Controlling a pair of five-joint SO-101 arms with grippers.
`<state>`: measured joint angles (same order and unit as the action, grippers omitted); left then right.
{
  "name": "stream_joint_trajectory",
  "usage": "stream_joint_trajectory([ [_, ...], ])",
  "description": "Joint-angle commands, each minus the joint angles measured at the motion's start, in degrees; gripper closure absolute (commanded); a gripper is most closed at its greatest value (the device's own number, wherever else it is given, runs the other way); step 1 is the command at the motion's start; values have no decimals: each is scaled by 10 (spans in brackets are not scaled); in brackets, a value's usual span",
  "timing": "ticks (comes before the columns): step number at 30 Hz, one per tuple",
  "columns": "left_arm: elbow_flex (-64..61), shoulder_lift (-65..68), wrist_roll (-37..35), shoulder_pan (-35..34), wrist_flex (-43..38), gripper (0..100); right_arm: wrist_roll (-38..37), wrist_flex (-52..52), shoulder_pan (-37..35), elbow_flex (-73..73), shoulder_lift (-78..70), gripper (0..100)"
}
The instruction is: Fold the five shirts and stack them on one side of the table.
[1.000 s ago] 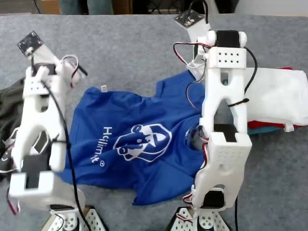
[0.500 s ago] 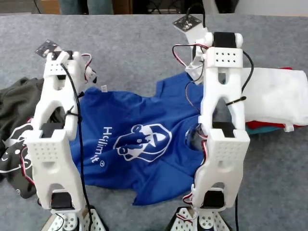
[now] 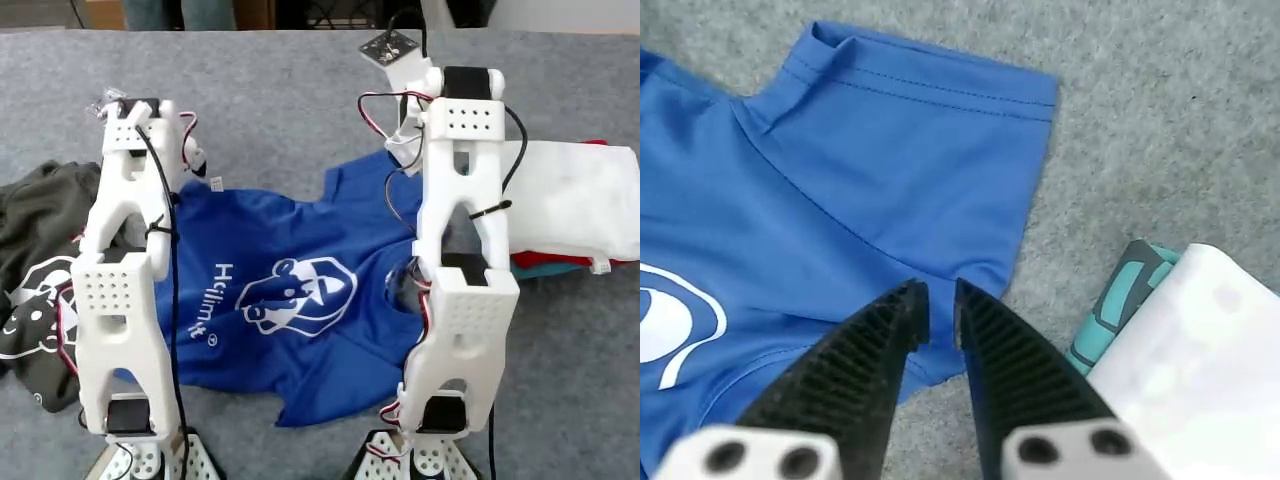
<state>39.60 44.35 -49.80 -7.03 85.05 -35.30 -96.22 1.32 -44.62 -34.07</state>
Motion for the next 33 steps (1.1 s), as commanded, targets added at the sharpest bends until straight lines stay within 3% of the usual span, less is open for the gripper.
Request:
stream_joint_trajectory([
  [1,41,-10,-5,8,14,777,-4,6,-8,-29,2,935],
  [8,44,19,-4,21,11,783,-4,7,-8,-28,1,935],
  [12,44,45,-4,21,10,859,-4,7,-8,-28,1,935],
  [25,59,46,2,11,7,873,-4,8,-6,-28,1,935],
  [29,87,47,30,-1,11,977,-4,8,-6,-28,1,935],
  [33,91,47,29,-5,11,972,-4,8,-6,-28,0,935],
])
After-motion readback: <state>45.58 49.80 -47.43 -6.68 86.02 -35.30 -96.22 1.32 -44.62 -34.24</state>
